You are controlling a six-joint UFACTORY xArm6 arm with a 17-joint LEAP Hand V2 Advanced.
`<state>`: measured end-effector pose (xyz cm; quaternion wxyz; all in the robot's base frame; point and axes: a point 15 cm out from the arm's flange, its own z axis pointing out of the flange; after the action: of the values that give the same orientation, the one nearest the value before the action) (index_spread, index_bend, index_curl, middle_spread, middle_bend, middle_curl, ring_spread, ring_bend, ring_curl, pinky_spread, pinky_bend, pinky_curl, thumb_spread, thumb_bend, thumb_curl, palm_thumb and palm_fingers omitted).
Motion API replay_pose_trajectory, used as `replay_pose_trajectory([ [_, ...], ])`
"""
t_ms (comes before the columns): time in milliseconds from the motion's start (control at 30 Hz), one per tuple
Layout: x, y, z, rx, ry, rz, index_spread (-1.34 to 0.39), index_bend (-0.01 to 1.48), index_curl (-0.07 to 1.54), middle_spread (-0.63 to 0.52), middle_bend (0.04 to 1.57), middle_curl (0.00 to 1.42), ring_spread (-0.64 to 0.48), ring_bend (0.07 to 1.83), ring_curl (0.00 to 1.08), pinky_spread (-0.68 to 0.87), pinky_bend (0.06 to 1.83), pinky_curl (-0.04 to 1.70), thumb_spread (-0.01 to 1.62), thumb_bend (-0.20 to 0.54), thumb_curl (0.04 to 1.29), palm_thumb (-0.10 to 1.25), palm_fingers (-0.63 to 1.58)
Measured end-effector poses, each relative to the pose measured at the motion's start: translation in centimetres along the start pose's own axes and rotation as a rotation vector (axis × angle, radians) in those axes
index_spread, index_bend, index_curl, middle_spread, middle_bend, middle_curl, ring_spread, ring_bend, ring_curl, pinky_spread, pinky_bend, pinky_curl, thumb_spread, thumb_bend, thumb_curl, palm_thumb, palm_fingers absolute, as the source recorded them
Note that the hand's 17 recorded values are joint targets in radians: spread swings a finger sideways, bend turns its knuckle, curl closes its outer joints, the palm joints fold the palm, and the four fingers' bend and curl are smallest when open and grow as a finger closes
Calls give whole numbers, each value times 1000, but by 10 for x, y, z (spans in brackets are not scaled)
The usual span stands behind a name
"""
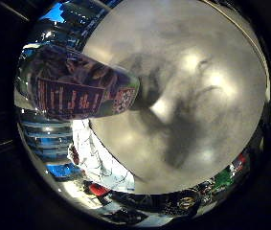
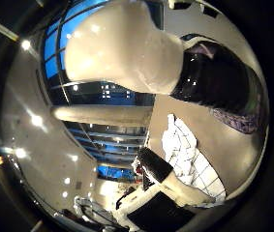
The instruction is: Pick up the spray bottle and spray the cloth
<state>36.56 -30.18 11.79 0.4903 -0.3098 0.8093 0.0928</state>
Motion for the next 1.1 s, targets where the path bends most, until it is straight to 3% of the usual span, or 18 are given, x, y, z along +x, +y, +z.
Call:
replay_pose_trajectory([
  [367,-5,-5,19,-22,-9,-4,-153,144,253,92,271,359,168,403,271,375,406,306,1029,-24,297,573,169],
  [533,-6,-12,28,-27,-17,-8,-165,152,255,35,336,380,100,497,287,332,428,302,1027,-20,301,588,310],
  [733,-8,-11,38,-45,-21,-15,-232,176,281,-74,509,463,-46,749,360,79,504,294,1017,-22,306,613,586],
  [967,-9,-10,42,-52,-23,-18,-376,247,398,-176,663,603,-186,983,476,-329,847,415,1002,-22,312,651,968],
  [1100,-9,-15,41,-49,-25,-22,-442,363,517,-201,767,697,-212,1052,534,-387,956,497,1000,-19,317,683,1097],
])
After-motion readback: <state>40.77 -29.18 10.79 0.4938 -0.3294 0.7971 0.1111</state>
